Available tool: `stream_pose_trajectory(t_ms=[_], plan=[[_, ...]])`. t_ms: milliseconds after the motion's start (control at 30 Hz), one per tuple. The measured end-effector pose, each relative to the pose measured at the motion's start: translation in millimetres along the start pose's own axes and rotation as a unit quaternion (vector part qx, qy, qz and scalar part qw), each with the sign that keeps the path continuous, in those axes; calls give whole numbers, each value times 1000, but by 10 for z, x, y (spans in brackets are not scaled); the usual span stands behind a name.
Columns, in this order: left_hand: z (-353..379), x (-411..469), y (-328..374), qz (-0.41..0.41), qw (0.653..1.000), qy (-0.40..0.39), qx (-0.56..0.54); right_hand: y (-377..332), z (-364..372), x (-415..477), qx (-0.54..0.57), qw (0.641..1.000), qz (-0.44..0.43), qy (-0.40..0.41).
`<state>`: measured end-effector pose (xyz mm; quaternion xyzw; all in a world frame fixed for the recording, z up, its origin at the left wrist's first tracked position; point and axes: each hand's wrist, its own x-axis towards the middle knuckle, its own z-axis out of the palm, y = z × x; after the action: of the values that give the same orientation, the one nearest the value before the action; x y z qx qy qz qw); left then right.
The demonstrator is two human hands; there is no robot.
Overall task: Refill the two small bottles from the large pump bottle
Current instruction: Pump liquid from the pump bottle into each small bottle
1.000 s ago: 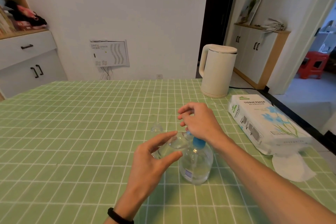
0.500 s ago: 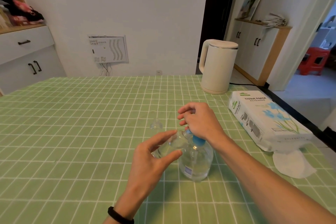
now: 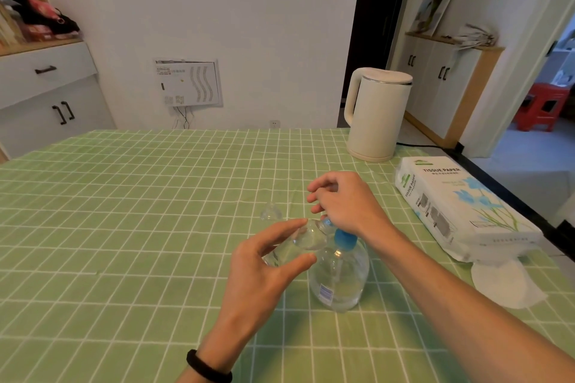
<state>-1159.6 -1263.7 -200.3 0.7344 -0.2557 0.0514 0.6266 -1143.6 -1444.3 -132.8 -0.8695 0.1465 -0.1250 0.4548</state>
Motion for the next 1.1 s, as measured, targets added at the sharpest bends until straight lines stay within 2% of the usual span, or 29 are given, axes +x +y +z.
stream_pose_trajectory(t_ms=[433, 633, 833, 1100], plan=[[14, -27, -69, -12, 1000, -11, -11, 50, 15, -39, -5, 1000, 15, -13], [11, -18, -16, -2, 1000, -6, -10, -46, -24, -26, -53, 998, -23, -11], [13, -12, -24, -4, 1000, -4, -2, 5, 2, -1, 10, 1000, 6, -5], [24, -38, -45, -13, 1000, -11, -10, 69, 26, -14, 14, 1000, 16, -6]])
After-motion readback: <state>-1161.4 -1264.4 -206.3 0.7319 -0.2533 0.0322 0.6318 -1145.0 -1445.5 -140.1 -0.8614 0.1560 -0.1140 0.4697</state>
